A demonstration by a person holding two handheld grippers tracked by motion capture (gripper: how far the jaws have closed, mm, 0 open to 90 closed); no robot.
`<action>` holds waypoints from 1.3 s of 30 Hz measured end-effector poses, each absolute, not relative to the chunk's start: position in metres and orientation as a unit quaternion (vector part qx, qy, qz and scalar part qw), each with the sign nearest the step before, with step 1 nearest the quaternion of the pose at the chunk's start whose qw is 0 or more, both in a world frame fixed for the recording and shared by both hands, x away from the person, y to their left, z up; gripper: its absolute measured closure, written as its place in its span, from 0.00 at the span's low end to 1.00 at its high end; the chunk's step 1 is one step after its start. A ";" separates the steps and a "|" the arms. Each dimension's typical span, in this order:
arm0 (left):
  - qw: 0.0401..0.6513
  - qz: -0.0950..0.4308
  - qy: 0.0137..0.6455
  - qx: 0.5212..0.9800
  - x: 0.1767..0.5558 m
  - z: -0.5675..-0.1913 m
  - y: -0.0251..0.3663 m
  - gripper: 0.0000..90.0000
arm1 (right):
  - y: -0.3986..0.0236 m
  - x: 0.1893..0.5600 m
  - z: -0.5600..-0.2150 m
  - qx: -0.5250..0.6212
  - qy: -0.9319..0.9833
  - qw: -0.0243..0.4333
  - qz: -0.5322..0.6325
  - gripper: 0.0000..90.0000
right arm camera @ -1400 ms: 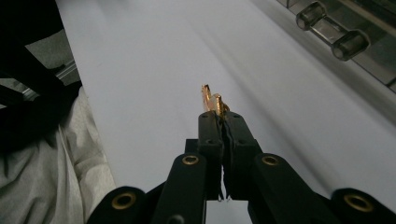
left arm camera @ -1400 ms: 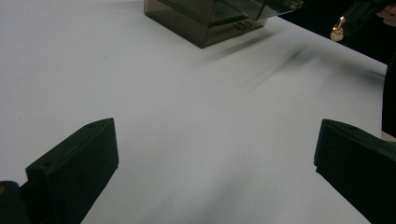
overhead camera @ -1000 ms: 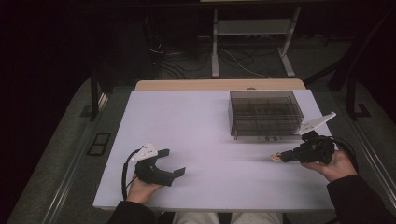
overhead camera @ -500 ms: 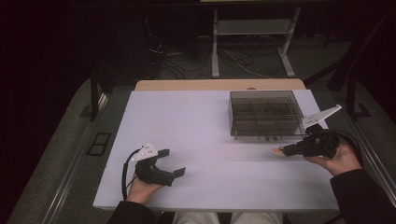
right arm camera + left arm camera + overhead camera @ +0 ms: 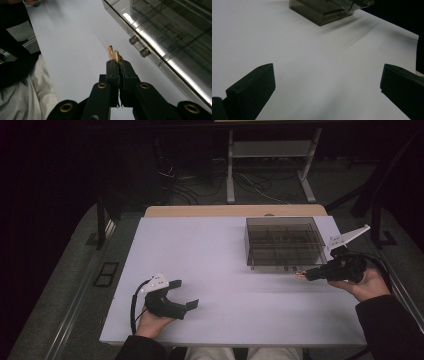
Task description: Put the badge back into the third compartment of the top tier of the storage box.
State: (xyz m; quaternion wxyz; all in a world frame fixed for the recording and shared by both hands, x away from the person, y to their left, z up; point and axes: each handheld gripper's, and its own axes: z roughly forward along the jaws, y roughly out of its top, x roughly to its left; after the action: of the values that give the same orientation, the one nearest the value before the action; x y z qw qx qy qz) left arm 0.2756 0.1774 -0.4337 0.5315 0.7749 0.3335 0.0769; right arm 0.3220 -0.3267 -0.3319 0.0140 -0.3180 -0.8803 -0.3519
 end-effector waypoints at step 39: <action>0.531 0.076 0.336 0.774 0.276 -0.434 0.178 0.00 | -0.359 0.364 -0.318 -0.377 -0.852 -0.001 -0.365 0.96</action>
State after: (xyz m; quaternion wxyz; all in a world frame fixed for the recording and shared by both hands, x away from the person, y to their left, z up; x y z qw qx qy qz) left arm 0.2757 0.1776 -0.4338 0.5315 0.7739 0.3359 0.0762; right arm 0.3644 -0.3589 -0.3183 -0.0007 -0.3767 -0.8515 -0.3647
